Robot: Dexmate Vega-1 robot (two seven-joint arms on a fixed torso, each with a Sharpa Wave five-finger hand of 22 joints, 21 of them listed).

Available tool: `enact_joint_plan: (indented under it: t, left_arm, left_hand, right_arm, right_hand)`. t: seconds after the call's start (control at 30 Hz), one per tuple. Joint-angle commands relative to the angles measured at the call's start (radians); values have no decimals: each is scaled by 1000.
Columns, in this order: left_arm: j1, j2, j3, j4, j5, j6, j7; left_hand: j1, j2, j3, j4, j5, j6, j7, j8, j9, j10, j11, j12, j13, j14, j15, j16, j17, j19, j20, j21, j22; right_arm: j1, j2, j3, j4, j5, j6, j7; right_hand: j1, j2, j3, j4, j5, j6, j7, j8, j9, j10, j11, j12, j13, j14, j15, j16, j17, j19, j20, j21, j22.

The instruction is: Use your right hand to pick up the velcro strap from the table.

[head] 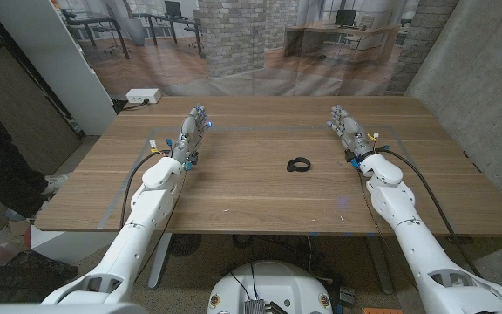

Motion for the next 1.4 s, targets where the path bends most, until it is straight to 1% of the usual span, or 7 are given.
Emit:
enact_joint_plan:
  t: [0.03,0.23,0.63,0.9,1.03,1.17,1.4]
  left_arm:
    - [-8,-146,-156,-4,167,39,-119]
    - [-14,-179,-191,-4,205,40,-147]
    - [-23,-216,-230,-1,248,39,-176]
    - [-29,-228,-244,1,263,37,-185]
    - [-30,-231,-247,2,269,35,-188]
    - [-31,-234,-251,2,273,34,-190]
    - [-31,-237,-255,1,276,35,-193]
  left_hand:
    - [0,103,4,0,7,-113,-1,5,3,-109,-2,6,1,-197,-30,5,5,-52,-18,2,2]
    - [0,102,3,-1,8,-113,-1,6,3,-109,-2,6,1,-197,-30,5,5,-52,-17,1,2]
    - [1,101,1,-2,9,-110,0,7,3,-103,1,9,1,-197,-31,6,5,-51,-16,0,2]
    - [2,100,0,-2,10,-104,0,9,3,-99,5,10,1,-195,-29,6,5,-50,-15,0,2]
    - [2,100,0,-3,11,-100,1,10,3,-93,7,12,1,-194,-28,7,5,-48,-14,0,2]
    - [2,100,-1,-3,11,-95,2,12,3,-86,9,15,1,-190,-25,8,4,-46,-13,0,2]
    - [3,100,-1,-3,12,-90,3,13,3,-82,9,16,1,-187,-24,9,4,-44,-11,0,2]
  right_arm:
    - [4,159,186,-25,-201,-37,133]
    - [11,191,225,-39,-265,-21,164]
    - [19,215,262,-74,-367,30,200]
    - [19,223,271,-96,-414,59,209]
    - [17,222,270,-109,-444,78,207]
    - [12,223,268,-129,-470,94,203]
    - [2,224,267,-161,-500,122,201]
  right_hand:
    - [13,-6,6,-5,4,7,1,6,5,8,2,7,4,-6,0,6,2,8,-53,5,2]
    - [17,-12,7,-11,3,8,2,7,5,8,3,7,4,-4,2,6,0,9,-51,5,2]
    - [30,-22,11,-29,0,12,4,8,4,14,6,9,4,1,5,6,-4,12,-49,6,1]
    - [47,-26,18,-50,-4,17,9,10,5,20,11,11,4,7,10,5,-6,16,-45,7,1]
    - [52,-27,20,-56,-5,19,6,11,5,21,7,11,4,8,6,5,-7,16,-48,6,1]
    - [61,-28,24,-67,-7,24,9,12,5,30,15,13,4,16,14,7,-7,22,-43,8,1]
    - [74,-29,29,-84,-11,37,10,15,5,42,17,16,4,27,15,9,-7,32,-41,11,1]
